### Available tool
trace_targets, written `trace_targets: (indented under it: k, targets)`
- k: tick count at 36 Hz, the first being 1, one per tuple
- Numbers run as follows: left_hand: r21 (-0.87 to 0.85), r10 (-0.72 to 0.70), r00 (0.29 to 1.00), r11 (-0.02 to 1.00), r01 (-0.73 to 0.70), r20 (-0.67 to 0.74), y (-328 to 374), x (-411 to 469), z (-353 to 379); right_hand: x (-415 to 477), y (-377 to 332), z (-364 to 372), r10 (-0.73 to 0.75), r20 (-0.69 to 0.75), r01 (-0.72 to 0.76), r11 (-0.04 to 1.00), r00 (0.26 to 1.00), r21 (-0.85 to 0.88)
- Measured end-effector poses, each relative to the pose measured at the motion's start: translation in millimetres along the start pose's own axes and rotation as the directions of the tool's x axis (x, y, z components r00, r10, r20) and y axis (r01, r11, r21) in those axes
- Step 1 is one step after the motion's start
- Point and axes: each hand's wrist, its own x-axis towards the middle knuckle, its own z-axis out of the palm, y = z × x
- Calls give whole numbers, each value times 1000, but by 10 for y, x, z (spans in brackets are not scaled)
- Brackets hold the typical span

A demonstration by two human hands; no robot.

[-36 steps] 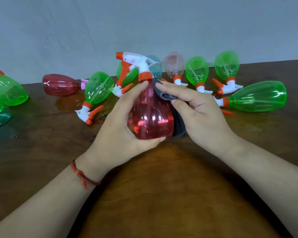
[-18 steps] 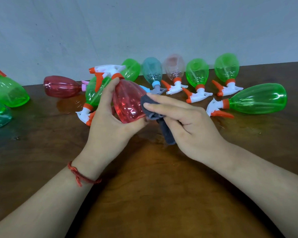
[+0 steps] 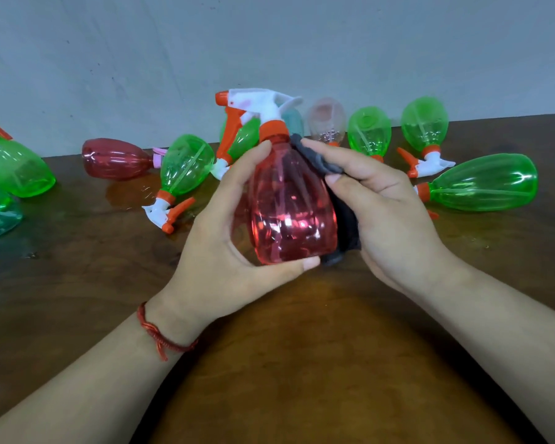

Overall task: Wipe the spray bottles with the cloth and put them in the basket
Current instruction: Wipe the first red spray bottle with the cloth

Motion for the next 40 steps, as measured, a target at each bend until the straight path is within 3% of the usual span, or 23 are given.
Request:
trace_targets:
  k: [4,8,12,16,19,22,26,29,32,37,40]
  targets:
    - [81,40,995,996,-33,-91,-11,-124,-32,-41,29,13,-11,15,13,992,1000,-126]
    - [-64,-85,975,995,74,-203,-91,-41,-103,-85,81,19,-14,32,22,959,999,-283]
    - [-163,-159,960,979,123,-229,-174,15,-152,-146,147,66,-97,71,119,876,993,-467]
    - [-324,-235,956,931,170,-175,-128,11,-132,-163,154,81,-107,97,141,857,989,-495]
    - [-534,-389,904,809,245,-174,-90,136,-112,-148,147,68,-81,79,108,873,994,-475]
    - [-548,-459,868,783,295,-189,-25,185,-119,-135,142,63,-64,63,86,877,996,-473]
    - [-576,-435,894,760,301,-106,44,44,-130,-149,146,95,-81,47,94,861,996,-500]
    - [-595,-475,861,750,288,-181,67,64,-121,-192,139,114,-192,122,227,769,974,-598]
    - [-629,-494,843,729,269,-213,74,72,-136,-217,138,151,-305,335,453,593,891,-665]
    - [-660,-556,800,691,294,-227,70,76,-173,-156,146,192,-266,577,634,379,773,-674]
    - [-672,-559,796,683,286,-230,84,68,-159,-149,181,196,-285,578,643,398,764,-654]
